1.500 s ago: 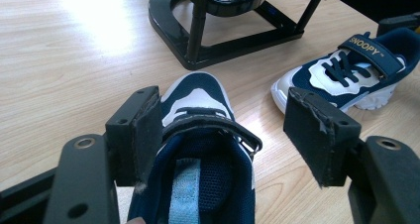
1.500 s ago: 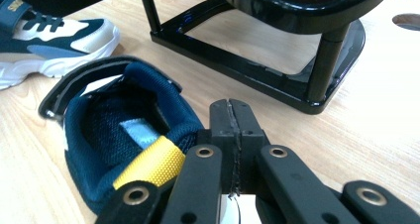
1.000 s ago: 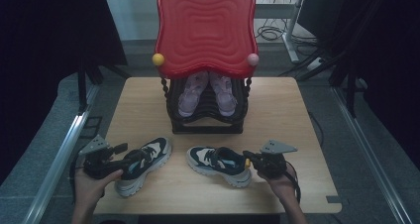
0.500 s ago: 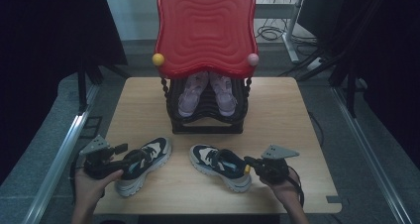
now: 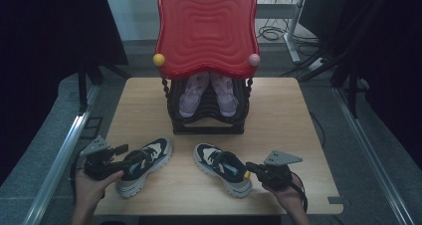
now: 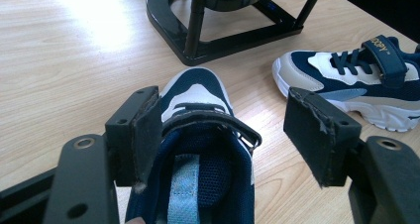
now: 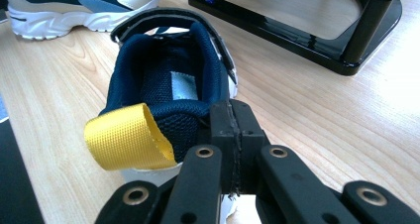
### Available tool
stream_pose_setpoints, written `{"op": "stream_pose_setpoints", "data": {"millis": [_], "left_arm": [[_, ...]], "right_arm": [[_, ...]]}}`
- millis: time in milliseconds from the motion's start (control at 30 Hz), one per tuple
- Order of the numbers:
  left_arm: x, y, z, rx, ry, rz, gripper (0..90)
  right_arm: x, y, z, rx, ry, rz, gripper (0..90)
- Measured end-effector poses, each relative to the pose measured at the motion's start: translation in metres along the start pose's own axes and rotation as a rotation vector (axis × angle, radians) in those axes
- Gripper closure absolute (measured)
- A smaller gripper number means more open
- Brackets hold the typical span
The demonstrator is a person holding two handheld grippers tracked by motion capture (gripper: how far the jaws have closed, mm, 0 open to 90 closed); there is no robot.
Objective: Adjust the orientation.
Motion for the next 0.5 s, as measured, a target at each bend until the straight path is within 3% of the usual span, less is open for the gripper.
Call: {"op": "stream_pose_setpoints", "data": {"millis": [500], "left_arm": [[-0.0013,-0.0008,0.0,-0.001,0.003,-0.002,31.3]], "right_arm": [[-0.0048,-0.0078,0.007,-0.007,0.004,-0.004,89.8]]}}
Point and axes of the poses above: each handheld gripper's, and its own axes: x roughly forward along the jaws, z roughly out of its underside, y roughly to its right, the point moved 3 cm from there along x, roughly forward along the jaws, and after that the axes turned 15 degrees about x, right-handed, at the moved point
